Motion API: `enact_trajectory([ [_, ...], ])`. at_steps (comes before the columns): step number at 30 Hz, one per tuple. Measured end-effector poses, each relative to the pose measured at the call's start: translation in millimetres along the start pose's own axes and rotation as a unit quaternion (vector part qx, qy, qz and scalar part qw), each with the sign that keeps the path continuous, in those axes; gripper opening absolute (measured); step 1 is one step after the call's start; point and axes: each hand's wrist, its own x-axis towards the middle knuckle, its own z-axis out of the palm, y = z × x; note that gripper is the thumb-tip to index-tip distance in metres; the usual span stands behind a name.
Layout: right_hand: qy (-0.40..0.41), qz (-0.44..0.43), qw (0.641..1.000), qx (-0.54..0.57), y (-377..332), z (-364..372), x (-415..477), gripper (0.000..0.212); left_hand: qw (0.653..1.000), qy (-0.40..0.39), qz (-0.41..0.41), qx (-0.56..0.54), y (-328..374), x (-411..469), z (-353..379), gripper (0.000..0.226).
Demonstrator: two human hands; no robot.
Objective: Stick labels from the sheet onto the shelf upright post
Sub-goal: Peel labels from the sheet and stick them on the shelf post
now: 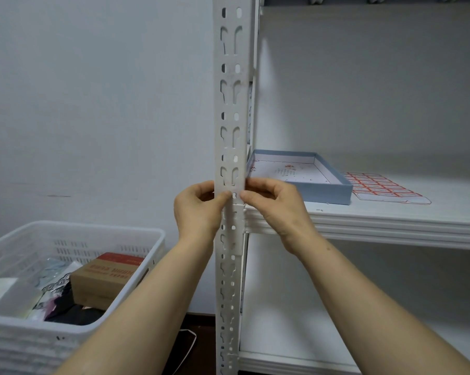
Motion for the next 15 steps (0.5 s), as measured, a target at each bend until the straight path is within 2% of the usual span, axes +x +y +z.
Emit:
enact_trajectory([
  [4, 0.017, -0.016, 1.000, 0.002, 0, 1, -3, 0.028, 0.999, 0.041, 0.005, -0.030, -3, -7, -3, 0.031],
  [8, 0.102, -0.133, 0.981, -0.093, 4, 9, -8, 0.021, 0.996, 0.069, 0.014, -0.054, -5, -9, -6, 0.023],
  [11, 0.149, -0.215, 0.939, -0.222, 4, 17, -9, 0.014, 0.996, 0.067, 0.002, -0.061, -2, -9, -6, 0.017],
  [15, 0.187, -0.295, 0.850, -0.395, 7, 28, -6, 0.006, 0.996, 0.056, -0.015, -0.061, 0, -10, -6, 0.016],
])
